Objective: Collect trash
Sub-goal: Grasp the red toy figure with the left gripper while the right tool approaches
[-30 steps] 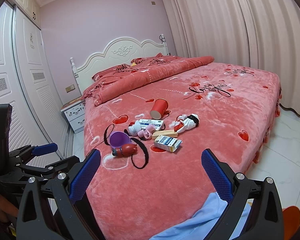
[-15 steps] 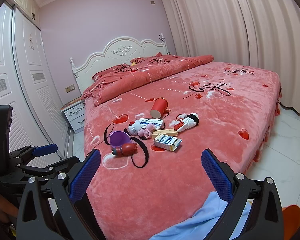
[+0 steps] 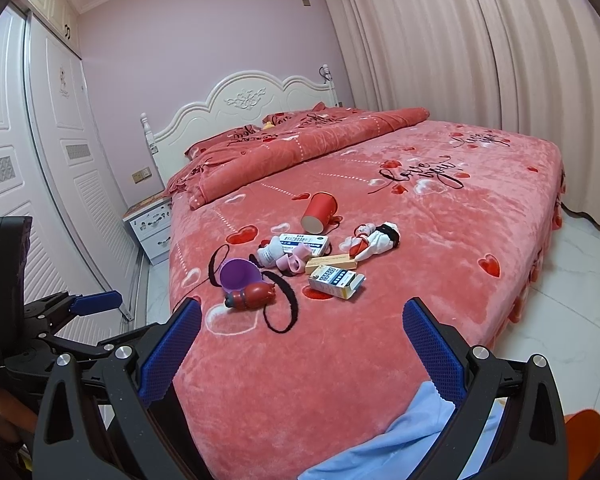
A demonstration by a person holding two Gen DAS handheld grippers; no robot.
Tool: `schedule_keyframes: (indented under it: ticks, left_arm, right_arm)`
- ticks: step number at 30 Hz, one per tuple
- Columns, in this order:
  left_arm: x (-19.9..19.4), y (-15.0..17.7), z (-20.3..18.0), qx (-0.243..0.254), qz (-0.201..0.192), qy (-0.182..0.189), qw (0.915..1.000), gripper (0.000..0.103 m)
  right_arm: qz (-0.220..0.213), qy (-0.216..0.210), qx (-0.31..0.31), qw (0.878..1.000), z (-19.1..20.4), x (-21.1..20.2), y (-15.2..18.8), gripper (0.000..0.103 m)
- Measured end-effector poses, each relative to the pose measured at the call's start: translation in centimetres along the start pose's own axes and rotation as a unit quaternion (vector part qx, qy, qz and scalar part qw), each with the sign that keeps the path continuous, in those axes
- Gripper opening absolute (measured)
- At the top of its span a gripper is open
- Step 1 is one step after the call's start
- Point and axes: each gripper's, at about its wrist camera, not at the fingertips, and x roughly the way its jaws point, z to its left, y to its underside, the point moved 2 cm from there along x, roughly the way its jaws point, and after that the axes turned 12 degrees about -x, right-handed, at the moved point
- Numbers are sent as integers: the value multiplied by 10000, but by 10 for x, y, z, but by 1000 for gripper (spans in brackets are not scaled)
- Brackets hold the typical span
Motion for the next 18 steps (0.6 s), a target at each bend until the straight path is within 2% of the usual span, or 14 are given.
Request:
schedule_keyframes:
  ticks: [4,11,18]
  left_arm:
    - [3,-1,0,175,61,-11,9998,97]
    - [10,-12,3,357,156,268,9989,97]
    - [25,-24,3,543,294,236,9978,97]
  right_arm:
    - [1,-138,-87,9999,-4,3,-2,98]
    - [6,-417,-421,9982,-14,15,-13,98]
    - [56,-499,-520,9974,-19,31,-24,98]
